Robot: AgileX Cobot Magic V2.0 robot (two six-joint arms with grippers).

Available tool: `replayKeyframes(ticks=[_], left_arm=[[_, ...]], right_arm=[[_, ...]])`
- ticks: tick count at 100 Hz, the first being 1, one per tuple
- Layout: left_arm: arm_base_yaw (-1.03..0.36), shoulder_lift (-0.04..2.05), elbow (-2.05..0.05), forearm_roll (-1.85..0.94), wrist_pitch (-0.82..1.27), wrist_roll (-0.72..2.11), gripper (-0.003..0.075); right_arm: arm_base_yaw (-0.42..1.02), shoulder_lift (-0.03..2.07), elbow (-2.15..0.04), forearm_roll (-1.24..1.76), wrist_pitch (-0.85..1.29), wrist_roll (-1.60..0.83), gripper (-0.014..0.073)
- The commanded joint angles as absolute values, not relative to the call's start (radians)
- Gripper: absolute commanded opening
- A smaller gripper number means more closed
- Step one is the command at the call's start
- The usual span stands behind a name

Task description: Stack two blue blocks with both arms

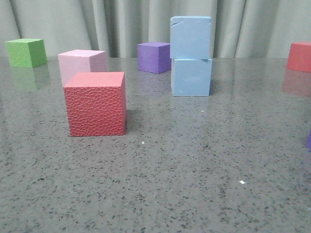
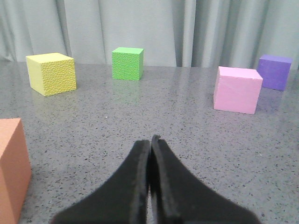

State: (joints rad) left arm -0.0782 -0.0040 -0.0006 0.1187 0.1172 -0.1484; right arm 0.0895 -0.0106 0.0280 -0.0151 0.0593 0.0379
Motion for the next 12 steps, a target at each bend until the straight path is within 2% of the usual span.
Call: replayKeyframes(ticks=[1,12], left_arm=[[-0.074,-0.036,0.042,0.121,0.034,-0.149,-0.0019],[-0.074,-0.036,0.042,0.121,0.034,-0.149,-0.0019]], right_arm=[[0.083,-0.036,0.01,-0.028,-0.016,0.029,-0.0122],[0.083,-0.036,0.01,-0.028,-0.016,0.029,-0.0122]])
